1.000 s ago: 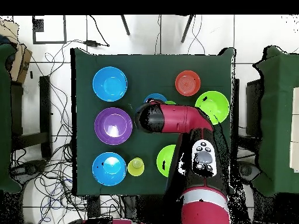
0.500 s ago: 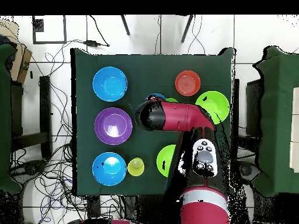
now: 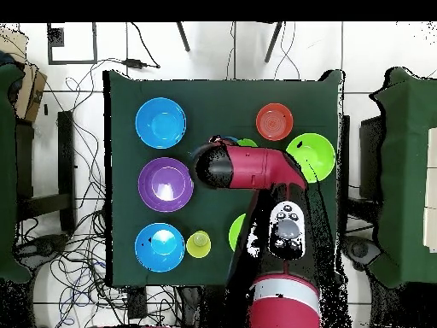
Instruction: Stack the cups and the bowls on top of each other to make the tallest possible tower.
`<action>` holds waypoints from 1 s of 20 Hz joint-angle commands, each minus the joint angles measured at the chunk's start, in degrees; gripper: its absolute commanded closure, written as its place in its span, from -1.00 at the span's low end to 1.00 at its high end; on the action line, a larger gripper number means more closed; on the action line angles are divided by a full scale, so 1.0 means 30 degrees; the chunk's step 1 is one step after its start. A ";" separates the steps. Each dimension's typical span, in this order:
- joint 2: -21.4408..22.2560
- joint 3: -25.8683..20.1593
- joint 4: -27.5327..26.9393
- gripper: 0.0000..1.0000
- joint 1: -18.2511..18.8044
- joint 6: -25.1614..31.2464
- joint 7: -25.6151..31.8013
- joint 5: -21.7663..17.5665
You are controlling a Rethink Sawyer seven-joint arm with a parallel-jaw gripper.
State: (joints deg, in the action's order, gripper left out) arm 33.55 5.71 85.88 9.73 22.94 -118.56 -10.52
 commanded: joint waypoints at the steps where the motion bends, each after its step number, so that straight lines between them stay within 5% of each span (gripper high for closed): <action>1: -0.0332 -0.0716 -0.0901 1.00 -0.0829 0.1920 -0.2099 0.0779; 20: -0.2060 -0.0104 -0.0930 1.00 -0.1291 -0.0181 -0.2378 0.1355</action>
State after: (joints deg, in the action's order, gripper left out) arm 30.32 8.02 85.41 6.51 22.93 -118.56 -7.54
